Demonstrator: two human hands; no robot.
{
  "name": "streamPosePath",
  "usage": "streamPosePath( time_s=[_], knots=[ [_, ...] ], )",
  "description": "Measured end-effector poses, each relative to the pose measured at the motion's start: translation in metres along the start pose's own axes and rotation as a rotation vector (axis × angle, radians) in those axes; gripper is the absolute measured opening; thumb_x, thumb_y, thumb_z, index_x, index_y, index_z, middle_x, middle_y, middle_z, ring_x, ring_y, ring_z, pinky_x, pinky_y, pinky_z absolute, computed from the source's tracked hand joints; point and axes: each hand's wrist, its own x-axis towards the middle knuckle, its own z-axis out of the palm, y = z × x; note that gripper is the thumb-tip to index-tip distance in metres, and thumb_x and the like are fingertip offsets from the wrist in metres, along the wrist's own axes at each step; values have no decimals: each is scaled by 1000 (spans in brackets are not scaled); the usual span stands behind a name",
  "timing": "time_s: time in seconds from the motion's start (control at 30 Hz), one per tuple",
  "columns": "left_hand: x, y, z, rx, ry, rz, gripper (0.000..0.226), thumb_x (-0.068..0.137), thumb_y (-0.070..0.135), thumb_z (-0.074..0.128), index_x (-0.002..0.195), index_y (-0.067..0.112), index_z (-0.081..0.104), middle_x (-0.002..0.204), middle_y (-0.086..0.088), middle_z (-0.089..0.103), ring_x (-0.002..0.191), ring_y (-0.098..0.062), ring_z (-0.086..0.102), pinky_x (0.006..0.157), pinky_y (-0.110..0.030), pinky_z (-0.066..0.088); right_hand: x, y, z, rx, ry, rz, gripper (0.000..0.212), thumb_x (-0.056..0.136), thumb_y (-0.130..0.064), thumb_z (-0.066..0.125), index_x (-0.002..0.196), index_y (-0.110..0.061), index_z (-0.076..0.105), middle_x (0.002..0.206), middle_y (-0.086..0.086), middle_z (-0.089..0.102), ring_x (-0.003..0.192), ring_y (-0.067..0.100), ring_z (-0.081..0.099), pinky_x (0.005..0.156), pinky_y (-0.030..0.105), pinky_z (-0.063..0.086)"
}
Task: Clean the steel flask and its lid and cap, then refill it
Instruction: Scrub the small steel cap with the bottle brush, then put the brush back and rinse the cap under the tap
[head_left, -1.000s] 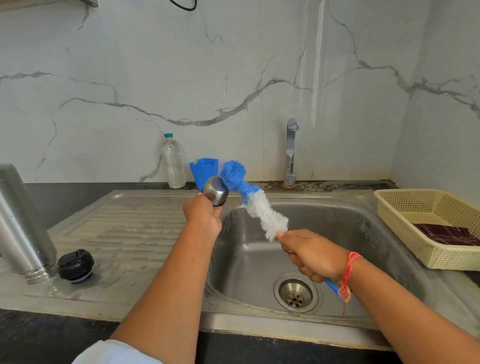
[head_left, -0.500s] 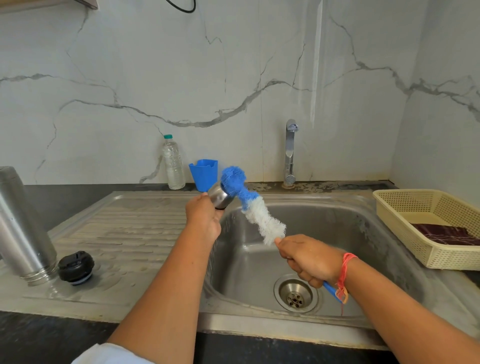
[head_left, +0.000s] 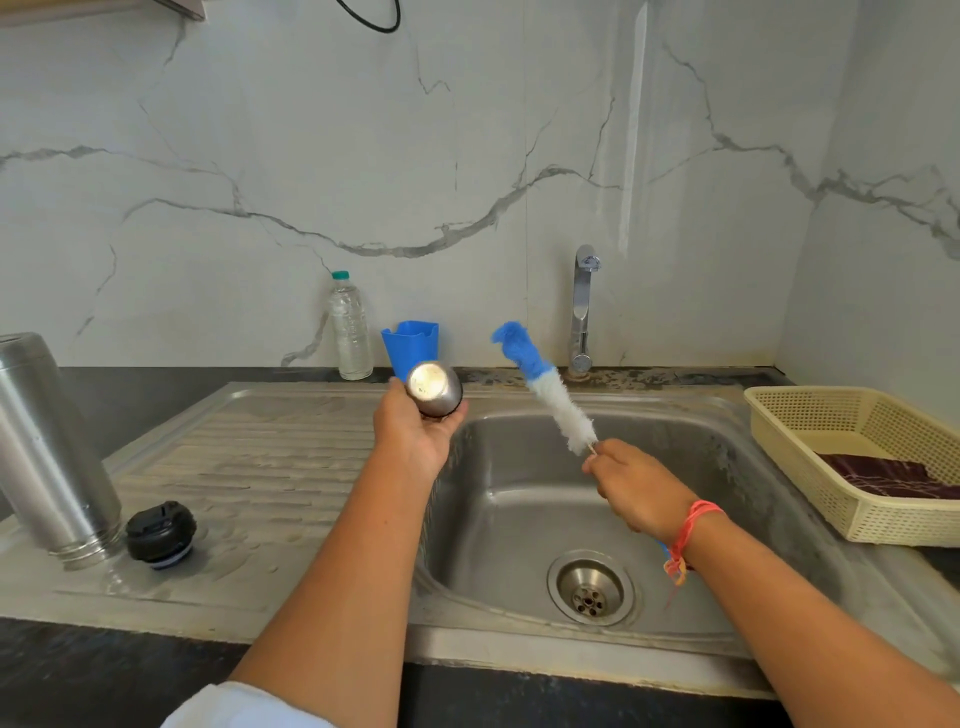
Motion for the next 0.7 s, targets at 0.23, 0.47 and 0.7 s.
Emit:
streamPosePath(
  time_s=[0.23, 0.47, 0.7],
  knots=[
    [-11, 18, -3, -120, -53, -13, 42, 92, 36, 77, 125, 15, 62, 134, -10, 58, 126, -30, 56, 107, -55, 51, -2, -23, -2, -311, 181, -75, 32, 99, -9, 46, 127, -13, 61, 110, 13, 68, 93, 26, 61, 83, 32, 48],
    [-6, 23, -12, -170, -20, -10, 33, 89, 18, 81, 117, 11, 63, 130, -11, 57, 120, -29, 58, 97, -50, 58, 59, -105, -30, -693, 384, -231, 22, 92, -2, 52, 109, -11, 62, 102, 17, 68, 92, 37, 62, 71, 33, 45],
    [2, 25, -20, -249, 23, -27, 45, 91, 14, 77, 132, 12, 59, 133, -15, 56, 114, -29, 60, 86, -46, 60, 126, -205, -35, -1098, 503, -400, 27, 91, 1, 49, 113, -10, 59, 104, 13, 63, 99, 35, 60, 69, 37, 38]
  ],
)
